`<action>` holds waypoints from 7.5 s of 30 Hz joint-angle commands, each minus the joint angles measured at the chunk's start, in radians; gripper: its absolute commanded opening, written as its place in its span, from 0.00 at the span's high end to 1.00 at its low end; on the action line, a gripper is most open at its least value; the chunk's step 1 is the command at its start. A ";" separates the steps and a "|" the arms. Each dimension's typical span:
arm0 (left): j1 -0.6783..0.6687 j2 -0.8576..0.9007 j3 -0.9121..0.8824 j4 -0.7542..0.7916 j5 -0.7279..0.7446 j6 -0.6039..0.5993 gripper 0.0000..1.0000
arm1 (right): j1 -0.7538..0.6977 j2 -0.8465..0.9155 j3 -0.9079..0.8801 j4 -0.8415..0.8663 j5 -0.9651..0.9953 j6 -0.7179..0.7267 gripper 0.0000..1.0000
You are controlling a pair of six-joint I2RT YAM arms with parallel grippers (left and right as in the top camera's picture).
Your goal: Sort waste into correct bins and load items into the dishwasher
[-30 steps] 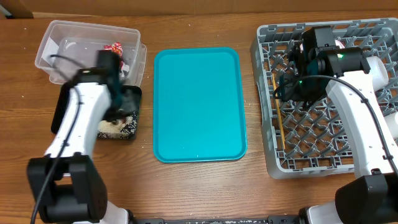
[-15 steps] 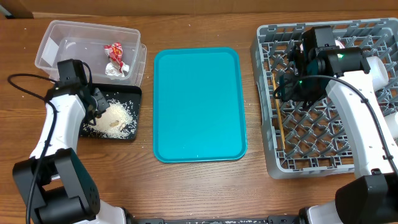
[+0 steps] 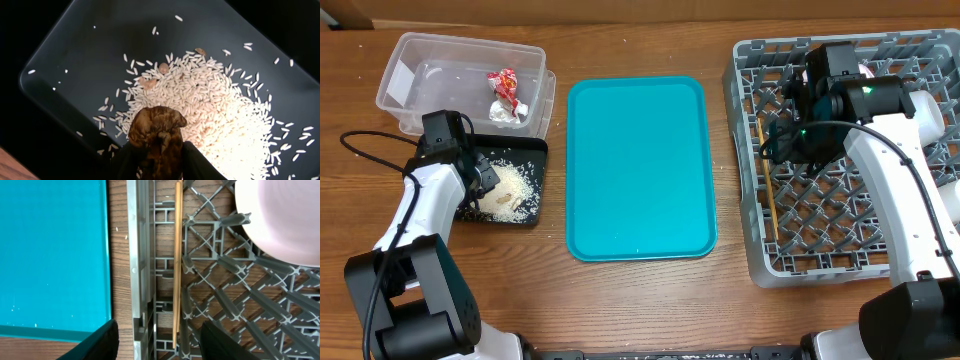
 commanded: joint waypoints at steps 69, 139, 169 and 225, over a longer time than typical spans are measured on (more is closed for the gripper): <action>-0.220 -0.711 0.184 -0.652 0.362 0.256 0.00 | -0.087 -0.492 -0.216 0.180 -0.116 0.037 0.00; -0.240 -1.050 0.005 -0.536 0.358 0.253 0.00 | -0.028 -1.575 -1.472 1.423 0.023 0.037 0.00; -0.240 -1.050 0.005 -0.536 0.357 0.253 0.00 | -0.029 -1.656 -1.566 1.241 0.047 0.027 0.00; -0.241 -1.708 -1.018 0.589 0.161 0.232 0.00 | -0.029 -1.656 -1.566 1.241 0.047 0.027 0.00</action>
